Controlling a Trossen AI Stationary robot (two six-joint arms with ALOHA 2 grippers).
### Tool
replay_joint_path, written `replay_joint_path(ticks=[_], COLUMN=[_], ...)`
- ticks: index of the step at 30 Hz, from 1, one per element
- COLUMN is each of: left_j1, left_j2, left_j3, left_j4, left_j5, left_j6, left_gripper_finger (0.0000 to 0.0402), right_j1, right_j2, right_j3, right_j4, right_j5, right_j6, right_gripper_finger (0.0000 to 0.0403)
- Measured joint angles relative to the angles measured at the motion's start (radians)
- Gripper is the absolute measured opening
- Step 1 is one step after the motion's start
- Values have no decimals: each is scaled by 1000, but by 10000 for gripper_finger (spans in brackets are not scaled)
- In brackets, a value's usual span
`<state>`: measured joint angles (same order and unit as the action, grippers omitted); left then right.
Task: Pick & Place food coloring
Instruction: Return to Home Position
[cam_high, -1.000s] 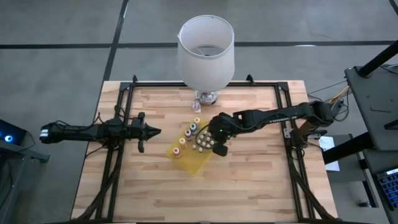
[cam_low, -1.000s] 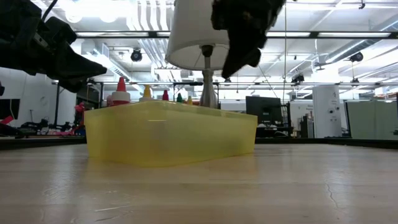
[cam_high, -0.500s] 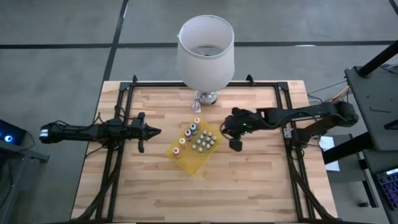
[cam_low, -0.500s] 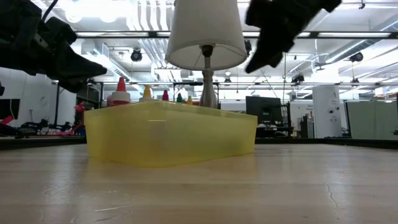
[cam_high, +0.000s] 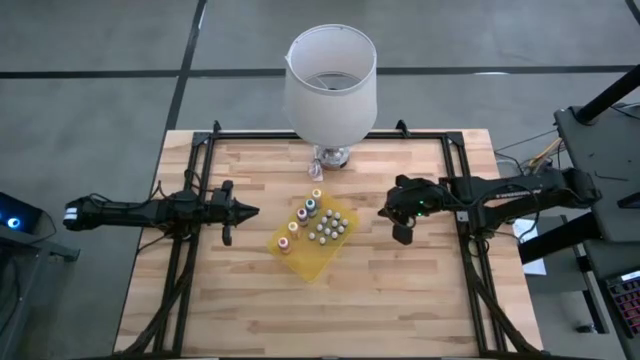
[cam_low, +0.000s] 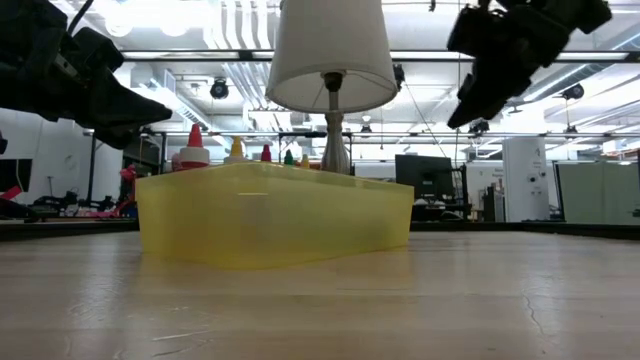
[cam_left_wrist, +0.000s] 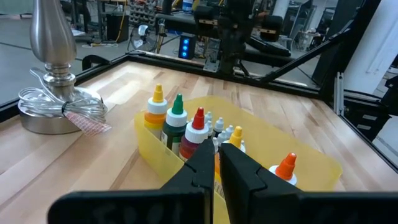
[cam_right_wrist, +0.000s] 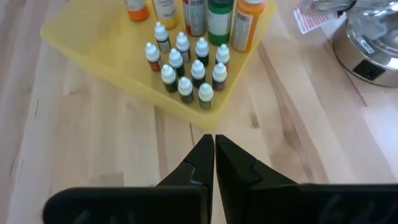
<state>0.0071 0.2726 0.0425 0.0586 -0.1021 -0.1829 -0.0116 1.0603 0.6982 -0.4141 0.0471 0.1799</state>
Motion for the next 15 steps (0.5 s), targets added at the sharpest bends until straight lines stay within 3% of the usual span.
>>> replay_joint_path(ticks=[8, 15], left_j1=[0, 0], left_j2=[0, 0], left_j3=[0, 0], left_j4=[0, 0], left_j5=[0, 0], left_j6=[0, 0], left_gripper_finger=[0, 0], right_j1=[0, 0], right_j2=[-123, -214], right_j3=[-113, -241], right_j4=[38, 250], right_j5=[5, 6], right_j6=[-58, -61], right_gripper_finger=[9, 9])
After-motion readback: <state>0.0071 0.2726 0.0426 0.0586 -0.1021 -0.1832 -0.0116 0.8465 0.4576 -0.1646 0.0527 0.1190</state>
